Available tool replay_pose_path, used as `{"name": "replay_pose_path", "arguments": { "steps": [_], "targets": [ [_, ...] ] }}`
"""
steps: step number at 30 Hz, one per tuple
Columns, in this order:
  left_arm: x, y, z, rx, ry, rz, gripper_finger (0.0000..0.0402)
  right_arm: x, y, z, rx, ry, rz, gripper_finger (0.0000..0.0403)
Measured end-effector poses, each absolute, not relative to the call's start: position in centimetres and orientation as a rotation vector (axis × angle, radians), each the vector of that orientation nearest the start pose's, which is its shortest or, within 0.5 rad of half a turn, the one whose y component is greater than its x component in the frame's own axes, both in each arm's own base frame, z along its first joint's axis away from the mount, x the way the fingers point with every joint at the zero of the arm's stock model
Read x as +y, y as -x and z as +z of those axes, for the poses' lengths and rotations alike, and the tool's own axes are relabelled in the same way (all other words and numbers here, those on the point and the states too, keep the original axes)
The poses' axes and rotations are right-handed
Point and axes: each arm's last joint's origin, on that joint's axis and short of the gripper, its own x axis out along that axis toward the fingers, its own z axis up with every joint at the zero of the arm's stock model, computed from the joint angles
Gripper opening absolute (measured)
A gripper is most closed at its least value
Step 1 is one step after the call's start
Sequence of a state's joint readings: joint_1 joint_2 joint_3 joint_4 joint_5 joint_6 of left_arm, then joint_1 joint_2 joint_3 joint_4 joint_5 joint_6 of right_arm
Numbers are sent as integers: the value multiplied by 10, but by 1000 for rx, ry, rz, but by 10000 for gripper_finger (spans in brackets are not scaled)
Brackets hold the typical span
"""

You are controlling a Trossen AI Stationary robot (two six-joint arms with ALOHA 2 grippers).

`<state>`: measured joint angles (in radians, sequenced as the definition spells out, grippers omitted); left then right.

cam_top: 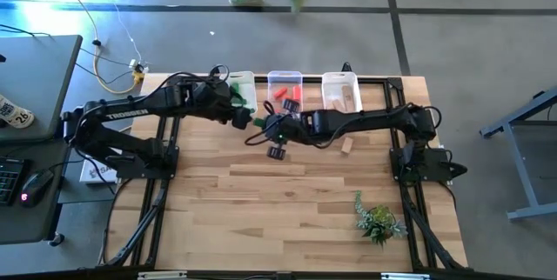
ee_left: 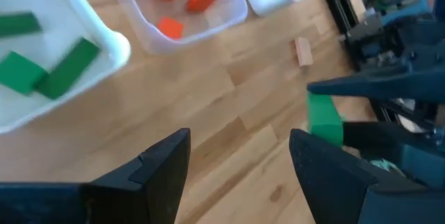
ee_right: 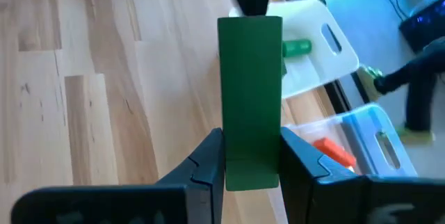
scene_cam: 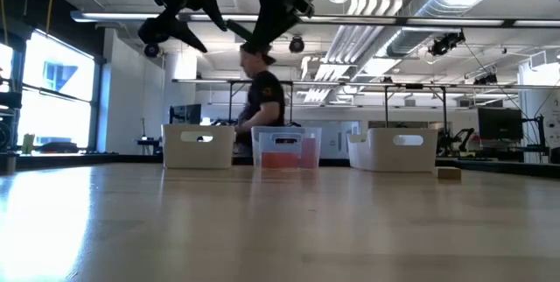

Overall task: Sort & place blocks by color
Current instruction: Put the green block into the left white bin

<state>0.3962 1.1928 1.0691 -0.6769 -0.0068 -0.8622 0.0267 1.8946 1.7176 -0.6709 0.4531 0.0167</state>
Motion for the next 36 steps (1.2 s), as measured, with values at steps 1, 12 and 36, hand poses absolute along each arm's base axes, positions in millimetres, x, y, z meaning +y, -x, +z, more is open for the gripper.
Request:
{"name": "replay_pose_path", "arguments": {
  "steps": [1, 12, 36],
  "targets": [
    [93, -223, 308, 590, 968, 687, 235, -2, -419, 300, 817, 189, -400, 74],
    [93, -231, 308, 557, 988, 654, 235, -5, -417, 299, 829, 165, -423, 74],
    [95, -243, 310, 495, 966, 598, 235, -8, -425, 305, 729, 74, -371, 74]
  ]
}}
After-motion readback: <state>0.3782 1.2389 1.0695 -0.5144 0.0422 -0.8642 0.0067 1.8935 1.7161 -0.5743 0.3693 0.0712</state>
